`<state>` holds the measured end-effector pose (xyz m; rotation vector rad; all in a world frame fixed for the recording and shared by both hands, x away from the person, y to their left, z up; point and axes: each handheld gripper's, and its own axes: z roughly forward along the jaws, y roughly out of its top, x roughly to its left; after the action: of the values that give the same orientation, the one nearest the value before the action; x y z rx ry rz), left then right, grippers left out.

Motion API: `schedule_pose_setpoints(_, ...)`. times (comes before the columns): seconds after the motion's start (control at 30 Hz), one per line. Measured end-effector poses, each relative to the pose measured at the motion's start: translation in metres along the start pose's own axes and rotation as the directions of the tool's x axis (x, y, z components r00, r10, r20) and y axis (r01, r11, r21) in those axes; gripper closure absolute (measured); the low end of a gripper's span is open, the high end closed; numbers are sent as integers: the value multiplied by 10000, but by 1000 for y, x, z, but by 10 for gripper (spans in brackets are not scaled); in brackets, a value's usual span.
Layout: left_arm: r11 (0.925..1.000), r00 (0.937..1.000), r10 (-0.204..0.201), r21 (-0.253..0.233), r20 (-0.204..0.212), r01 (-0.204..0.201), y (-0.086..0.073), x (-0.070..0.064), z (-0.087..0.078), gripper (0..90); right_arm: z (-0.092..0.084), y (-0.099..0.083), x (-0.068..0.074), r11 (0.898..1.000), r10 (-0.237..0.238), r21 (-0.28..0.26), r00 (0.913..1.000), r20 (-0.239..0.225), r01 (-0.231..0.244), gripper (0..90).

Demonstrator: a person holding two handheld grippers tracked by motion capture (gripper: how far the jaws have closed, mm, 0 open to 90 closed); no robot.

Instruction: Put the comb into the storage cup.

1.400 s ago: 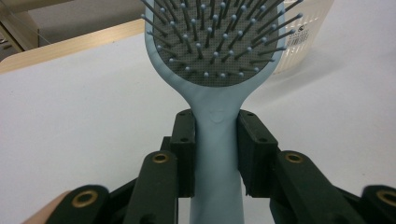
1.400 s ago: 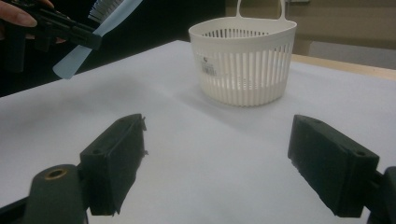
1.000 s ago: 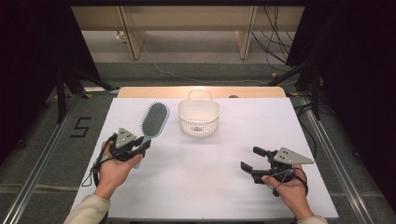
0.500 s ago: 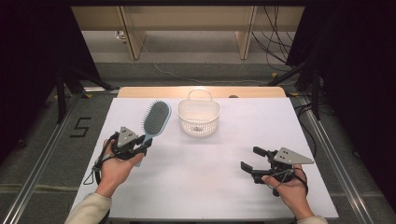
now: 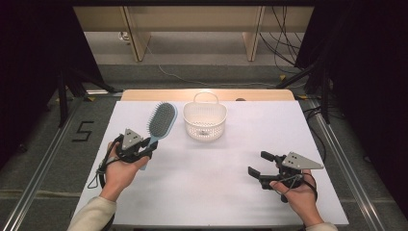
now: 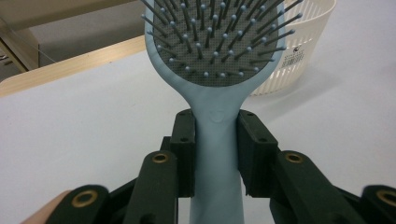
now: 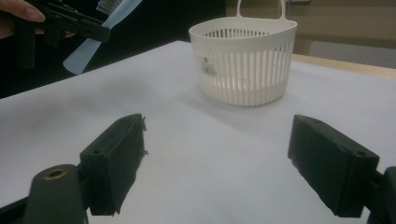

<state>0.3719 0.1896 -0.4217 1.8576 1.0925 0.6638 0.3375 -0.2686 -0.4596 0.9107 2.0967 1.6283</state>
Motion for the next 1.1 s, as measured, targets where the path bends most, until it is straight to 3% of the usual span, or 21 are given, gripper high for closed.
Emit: schedule_pose_setpoints(1.1,9998,10000,11,-188,-15,-11,10,0,6,698,0,0,0,10000,19,7,10000,-15,-19,194)
